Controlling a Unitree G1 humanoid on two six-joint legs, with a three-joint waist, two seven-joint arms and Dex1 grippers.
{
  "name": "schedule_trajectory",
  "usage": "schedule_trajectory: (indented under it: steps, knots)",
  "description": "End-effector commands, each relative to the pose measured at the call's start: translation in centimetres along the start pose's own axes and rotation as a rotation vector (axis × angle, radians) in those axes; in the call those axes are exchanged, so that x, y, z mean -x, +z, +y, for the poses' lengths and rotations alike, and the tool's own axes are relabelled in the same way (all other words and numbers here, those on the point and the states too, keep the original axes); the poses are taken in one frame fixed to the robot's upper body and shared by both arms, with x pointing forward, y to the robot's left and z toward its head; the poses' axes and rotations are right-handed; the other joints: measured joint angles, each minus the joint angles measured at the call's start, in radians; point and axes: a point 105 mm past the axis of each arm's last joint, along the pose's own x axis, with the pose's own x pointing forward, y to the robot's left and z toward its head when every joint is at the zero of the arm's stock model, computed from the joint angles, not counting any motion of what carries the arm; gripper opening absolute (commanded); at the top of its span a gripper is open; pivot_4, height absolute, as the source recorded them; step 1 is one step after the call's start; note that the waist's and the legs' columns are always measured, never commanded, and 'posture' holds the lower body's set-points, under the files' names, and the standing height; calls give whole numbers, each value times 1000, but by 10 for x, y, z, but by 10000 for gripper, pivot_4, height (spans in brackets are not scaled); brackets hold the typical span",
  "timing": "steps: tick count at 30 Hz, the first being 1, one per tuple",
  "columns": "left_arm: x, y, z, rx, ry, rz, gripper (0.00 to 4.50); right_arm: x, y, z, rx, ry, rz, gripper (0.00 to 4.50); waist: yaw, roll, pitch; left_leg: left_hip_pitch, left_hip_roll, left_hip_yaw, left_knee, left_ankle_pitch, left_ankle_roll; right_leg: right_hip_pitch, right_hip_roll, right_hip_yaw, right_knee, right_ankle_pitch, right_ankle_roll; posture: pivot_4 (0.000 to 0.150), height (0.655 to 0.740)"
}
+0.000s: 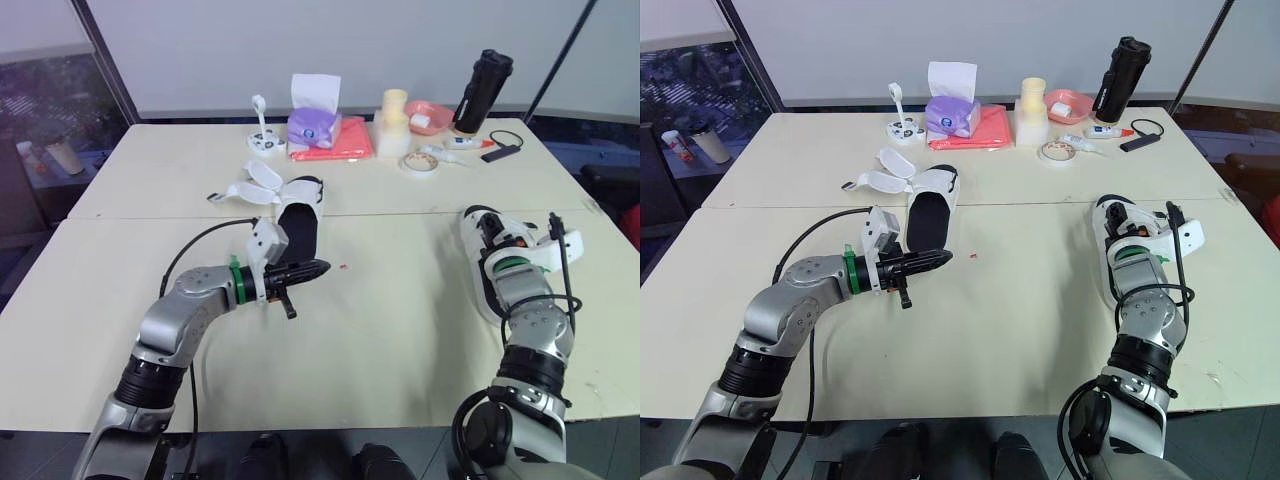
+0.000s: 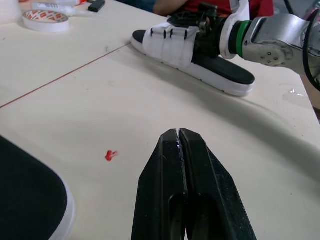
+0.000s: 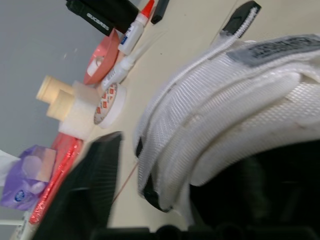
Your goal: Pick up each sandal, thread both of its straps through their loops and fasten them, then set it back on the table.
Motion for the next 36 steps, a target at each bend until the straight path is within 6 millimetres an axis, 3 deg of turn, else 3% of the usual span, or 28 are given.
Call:
schedule_trajectory:
  steps: [1, 5, 8, 13, 17, 20, 22, 27, 30, 36]
  knots:
    - [4, 11, -2, -30, 11, -38, 0, 13, 10, 2, 70, 26, -23, 43725, 2, 0, 0, 0, 0, -1, 0, 0, 0, 0, 0, 0, 0, 0, 0, 1500, 7400]
    - [6, 14, 4, -25, 52, -49, 0, 47, 6, 26, 72, 242, 45, 43725, 3, 0, 0, 0, 0, -1, 0, 0, 0, 0, 0, -1, 0, 0, 0, 1500, 7400]
    - [8, 23, 14, -45, 103, -70, 0, 91, -7, 41, 28, 471, 203, 43725, 2, 0, 0, -1, 0, -2, 0, 0, 0, 0, 0, -1, 0, 0, 0, 1500, 7400]
    - [19, 38, 56, -171, 340, -21, 0, 171, -23, 32, 136, 682, 517, 43725, 6, 0, 0, 1, 0, -5, 1, 0, 1, 5, 0, -2, -3, 0, 0, 1500, 7400]
    - [23, 48, 76, -332, 450, 44, 0, 207, -40, 34, 257, 787, 700, 43725, -5, -1, 0, 3, -2, -4, 1, 0, 1, 7, 1, -2, -3, 0, 0, 1500, 7400]
    - [17, 48, 84, -492, 474, 123, 0, 211, -50, 46, 329, 855, 726, 43725, -4, -2, 0, 9, -1, -4, 0, 0, 1, 12, 2, -2, -3, 0, 0, 1500, 7400]
    - [7, 41, 87, -610, 448, 198, 5410, 204, -60, 59, 415, 909, 708, 45000, -3, -3, 0, 11, -2, -4, 0, 0, 1, 14, 2, -2, -3, 0, 0, 1500, 7400]
    - [-5, 33, 96, -914, 424, 335, 29485, 186, -62, 90, 466, 999, 605, 45000, 6, -5, 1, 11, -2, -4, -1, 0, 1, 14, 1, -2, -4, 0, 0, 1500, 7400]
    - [-10, 32, 96, -1005, 408, 351, 44509, 180, -60, 99, 474, 1026, 574, 45000, 10, -5, 2, 8, -2, -5, 0, 0, 1, 12, 1, -3, -5, 0, 0, 1500, 7400]
    - [-19, 34, 111, -1132, 507, 383, 44509, 168, -59, 105, 471, 1037, 540, 45000, 8, -6, 2, 3, -2, -6, 1, 0, 1, 9, 1, -4, -5, 0, 0, 1500, 7400]
